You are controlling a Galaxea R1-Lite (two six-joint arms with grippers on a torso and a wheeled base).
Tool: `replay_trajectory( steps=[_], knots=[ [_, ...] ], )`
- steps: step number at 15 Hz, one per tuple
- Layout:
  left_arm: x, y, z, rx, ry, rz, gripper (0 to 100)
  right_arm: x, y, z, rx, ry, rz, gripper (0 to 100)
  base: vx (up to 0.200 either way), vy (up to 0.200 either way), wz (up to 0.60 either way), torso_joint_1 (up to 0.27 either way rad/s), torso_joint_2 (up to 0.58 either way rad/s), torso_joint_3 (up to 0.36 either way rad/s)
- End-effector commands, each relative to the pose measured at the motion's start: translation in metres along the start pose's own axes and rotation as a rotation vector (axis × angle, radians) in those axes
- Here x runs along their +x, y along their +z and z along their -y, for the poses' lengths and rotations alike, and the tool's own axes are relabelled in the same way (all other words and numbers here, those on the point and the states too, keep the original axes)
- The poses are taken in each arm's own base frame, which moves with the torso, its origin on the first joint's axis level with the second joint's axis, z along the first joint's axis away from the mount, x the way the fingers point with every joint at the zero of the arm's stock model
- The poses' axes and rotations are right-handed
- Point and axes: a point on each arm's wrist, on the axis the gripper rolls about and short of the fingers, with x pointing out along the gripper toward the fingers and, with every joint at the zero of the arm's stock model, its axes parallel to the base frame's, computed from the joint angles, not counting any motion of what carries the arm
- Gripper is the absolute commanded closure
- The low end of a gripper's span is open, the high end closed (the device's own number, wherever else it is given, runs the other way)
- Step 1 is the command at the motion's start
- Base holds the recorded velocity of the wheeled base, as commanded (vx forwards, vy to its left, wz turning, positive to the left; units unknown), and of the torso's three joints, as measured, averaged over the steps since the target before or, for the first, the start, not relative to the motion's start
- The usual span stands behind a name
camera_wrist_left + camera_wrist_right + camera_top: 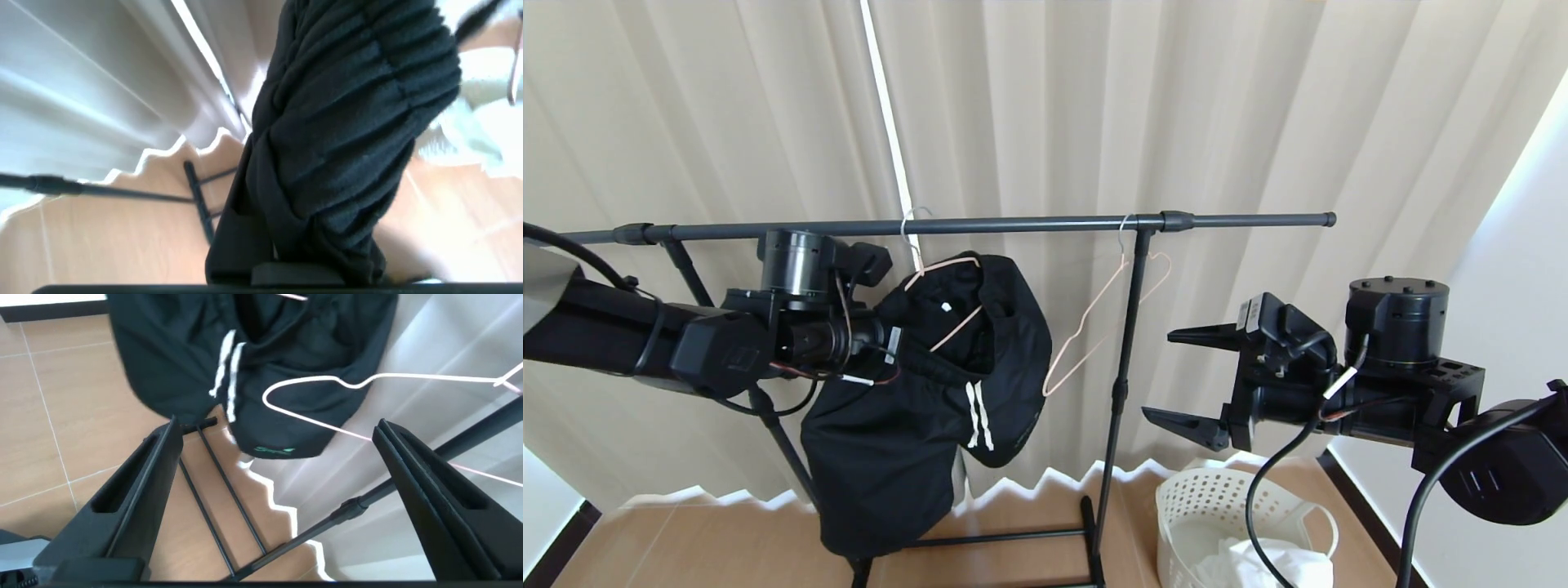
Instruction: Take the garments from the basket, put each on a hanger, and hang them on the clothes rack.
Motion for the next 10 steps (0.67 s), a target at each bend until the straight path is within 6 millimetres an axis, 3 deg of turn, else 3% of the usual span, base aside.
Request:
replay_trajectory(
  steps=[1,7,10],
  knots=[
    [0.037,0.001,0.001,-0.033,0.023,-0.01,100,0.001,-0.001,0.001,0.0,0.0,-0.002,0,0.0,0.0,0.0,0.0,0.0,0.0],
    [0.081,0.01,-0.002,-0.074,0.082,0.018,100,0.003,-0.002,0.002,0.002,-0.023,-0.015,0,0.0,0.0,0.0,0.0,0.0,0.0],
    [0.084,0.015,-0.002,-0.095,0.086,0.039,100,0.003,-0.002,0.002,0.001,-0.023,-0.014,0,0.0,0.0,0.0,0.0,0.0,0.0]
  ],
)
